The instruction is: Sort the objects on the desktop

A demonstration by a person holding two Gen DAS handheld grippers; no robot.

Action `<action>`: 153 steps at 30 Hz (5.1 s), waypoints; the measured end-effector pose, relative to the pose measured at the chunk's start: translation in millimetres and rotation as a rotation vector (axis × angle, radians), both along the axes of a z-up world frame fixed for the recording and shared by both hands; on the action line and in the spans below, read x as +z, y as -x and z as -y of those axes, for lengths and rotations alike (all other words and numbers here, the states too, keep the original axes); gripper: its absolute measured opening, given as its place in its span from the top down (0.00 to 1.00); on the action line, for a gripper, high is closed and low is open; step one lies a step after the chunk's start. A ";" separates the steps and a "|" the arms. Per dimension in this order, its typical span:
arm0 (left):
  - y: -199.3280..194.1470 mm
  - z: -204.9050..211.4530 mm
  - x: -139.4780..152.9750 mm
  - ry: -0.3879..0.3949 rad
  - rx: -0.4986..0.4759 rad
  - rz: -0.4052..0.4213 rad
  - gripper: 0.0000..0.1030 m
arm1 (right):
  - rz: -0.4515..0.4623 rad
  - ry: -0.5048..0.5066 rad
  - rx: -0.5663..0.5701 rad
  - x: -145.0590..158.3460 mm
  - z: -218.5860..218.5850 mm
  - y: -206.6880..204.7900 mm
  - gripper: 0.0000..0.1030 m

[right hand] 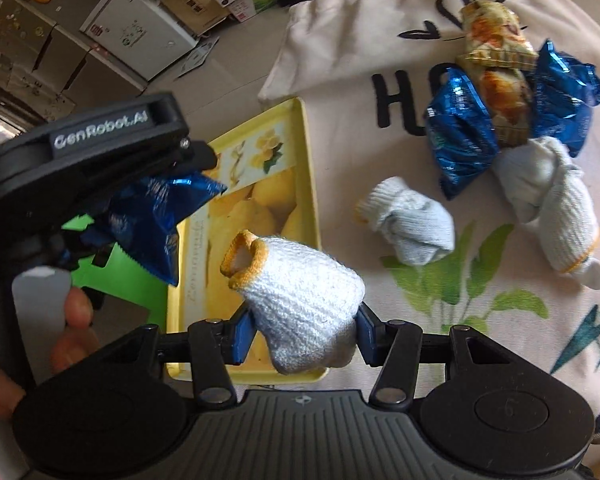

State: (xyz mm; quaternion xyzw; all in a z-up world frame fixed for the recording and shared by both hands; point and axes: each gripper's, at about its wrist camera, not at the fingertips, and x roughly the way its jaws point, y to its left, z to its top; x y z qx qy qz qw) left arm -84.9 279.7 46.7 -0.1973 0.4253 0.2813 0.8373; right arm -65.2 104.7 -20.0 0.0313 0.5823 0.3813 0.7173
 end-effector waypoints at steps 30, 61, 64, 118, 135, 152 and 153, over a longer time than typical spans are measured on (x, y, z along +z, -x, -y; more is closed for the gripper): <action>-11.6 -64.8 -5.4 0.113 0.211 0.038 0.03 | 0.017 -0.054 -0.091 -9.1 -28.7 -37.2 0.28; -43.5 6.2 -28.7 0.146 -0.001 -0.032 0.01 | 0.051 0.063 -0.312 7.4 75.3 -98.2 0.26; -44.4 9.9 -28.5 0.143 -0.009 -0.033 0.01 | 0.039 0.074 -0.284 0.2 74.8 -96.2 0.26; -110.6 71.3 -67.6 0.281 -0.161 -0.050 0.01 | -0.015 0.238 -0.221 -50.3 87.4 -87.1 0.53; -140.3 89.2 -112.6 0.306 -0.137 -0.119 0.01 | -0.120 0.210 -0.276 -65.8 104.0 -97.6 0.37; -118.8 62.6 -102.7 0.282 -0.089 -0.126 0.01 | -0.116 0.212 -0.267 -66.0 99.4 -98.9 0.32; -119.1 61.0 -102.1 0.279 -0.089 -0.124 0.01 | -0.114 0.214 -0.265 -65.7 98.9 -98.6 0.31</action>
